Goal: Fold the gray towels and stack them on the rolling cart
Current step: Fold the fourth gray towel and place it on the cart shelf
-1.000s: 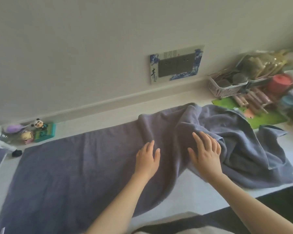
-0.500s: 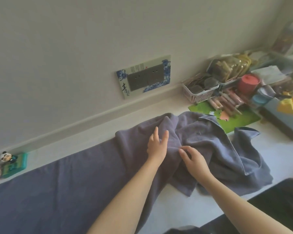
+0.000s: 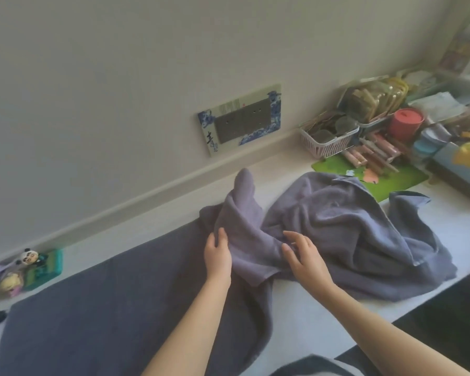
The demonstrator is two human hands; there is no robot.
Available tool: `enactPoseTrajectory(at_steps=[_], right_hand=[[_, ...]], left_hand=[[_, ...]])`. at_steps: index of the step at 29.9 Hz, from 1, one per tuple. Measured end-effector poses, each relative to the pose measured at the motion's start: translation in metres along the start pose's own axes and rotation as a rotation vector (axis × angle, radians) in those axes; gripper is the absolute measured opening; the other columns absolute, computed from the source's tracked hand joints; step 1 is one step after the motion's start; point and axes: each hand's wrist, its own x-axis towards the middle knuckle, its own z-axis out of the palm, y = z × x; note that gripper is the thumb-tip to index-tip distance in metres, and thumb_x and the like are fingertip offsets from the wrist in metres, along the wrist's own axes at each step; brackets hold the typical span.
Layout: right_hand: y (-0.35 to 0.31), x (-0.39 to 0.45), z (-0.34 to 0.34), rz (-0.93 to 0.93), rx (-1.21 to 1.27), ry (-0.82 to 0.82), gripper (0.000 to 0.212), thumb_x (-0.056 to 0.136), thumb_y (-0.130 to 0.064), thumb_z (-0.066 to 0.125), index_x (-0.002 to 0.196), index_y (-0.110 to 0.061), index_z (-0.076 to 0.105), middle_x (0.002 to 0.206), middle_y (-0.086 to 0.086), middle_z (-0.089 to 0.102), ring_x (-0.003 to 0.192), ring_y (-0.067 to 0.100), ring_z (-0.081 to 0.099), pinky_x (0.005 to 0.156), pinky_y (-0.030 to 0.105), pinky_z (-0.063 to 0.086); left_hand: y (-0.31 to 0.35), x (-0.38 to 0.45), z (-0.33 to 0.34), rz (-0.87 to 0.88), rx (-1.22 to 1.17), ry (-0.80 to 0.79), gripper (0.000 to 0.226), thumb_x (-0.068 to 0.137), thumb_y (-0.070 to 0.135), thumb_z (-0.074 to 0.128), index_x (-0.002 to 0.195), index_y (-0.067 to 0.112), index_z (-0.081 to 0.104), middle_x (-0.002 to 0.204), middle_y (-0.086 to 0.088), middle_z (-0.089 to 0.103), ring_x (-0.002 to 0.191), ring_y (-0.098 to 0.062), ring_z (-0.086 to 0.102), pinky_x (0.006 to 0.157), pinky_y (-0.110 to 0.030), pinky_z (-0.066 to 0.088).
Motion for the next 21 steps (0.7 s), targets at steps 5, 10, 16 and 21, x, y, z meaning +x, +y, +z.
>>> enactPoseTrajectory(at_steps=[5, 10, 16, 21], right_hand=[[-0.026, -0.019, 0.065, 0.078, -0.031, -0.135, 0.033, 0.097, -0.033, 0.044, 0.127, -0.022, 0.055, 0.124, 0.002, 0.053, 0.109, 0.019, 0.055, 0.093, 0.024, 0.037], [-0.027, -0.034, 0.098, 0.158, -0.17, -0.124, 0.037, 0.096, -0.041, 0.042, 0.073, -0.024, 0.066, 0.089, -0.003, 0.057, 0.095, 0.026, 0.055, 0.08, 0.032, 0.04], [-0.039, -0.041, 0.111, 0.452, -0.187, 0.046, 0.049, 0.088, -0.053, 0.05, 0.054, -0.019, 0.049, 0.071, -0.003, 0.056, 0.072, 0.022, 0.053, 0.07, 0.032, 0.037], [-0.044, -0.048, 0.114, 0.526, -0.095, 0.056, 0.048, 0.082, -0.053, 0.062, 0.116, -0.02, 0.057, 0.118, 0.011, 0.057, 0.111, 0.031, 0.053, 0.093, 0.035, 0.04]], left_hand=[[-0.035, -0.001, -0.084, -0.191, 0.038, 0.174, 0.044, 0.1, 0.033, 0.033, 0.127, 0.005, 0.053, 0.131, -0.012, 0.055, 0.121, -0.03, 0.051, 0.106, -0.043, 0.037], [-0.045, -0.002, -0.109, -0.067, 0.307, 0.279, 0.048, 0.092, 0.036, 0.039, 0.112, -0.003, 0.059, 0.116, -0.02, 0.061, 0.113, -0.038, 0.054, 0.097, -0.044, 0.042], [-0.035, 0.001, -0.114, 0.633, 0.78, -0.073, 0.06, 0.09, 0.047, 0.022, 0.123, 0.017, 0.062, 0.134, -0.003, 0.054, 0.125, -0.019, 0.048, 0.107, -0.039, 0.026], [-0.016, 0.028, -0.092, 0.724, 0.942, -0.626, 0.038, 0.1, 0.032, 0.036, 0.131, 0.022, 0.055, 0.141, 0.001, 0.044, 0.121, -0.021, 0.049, 0.103, -0.031, 0.032]])
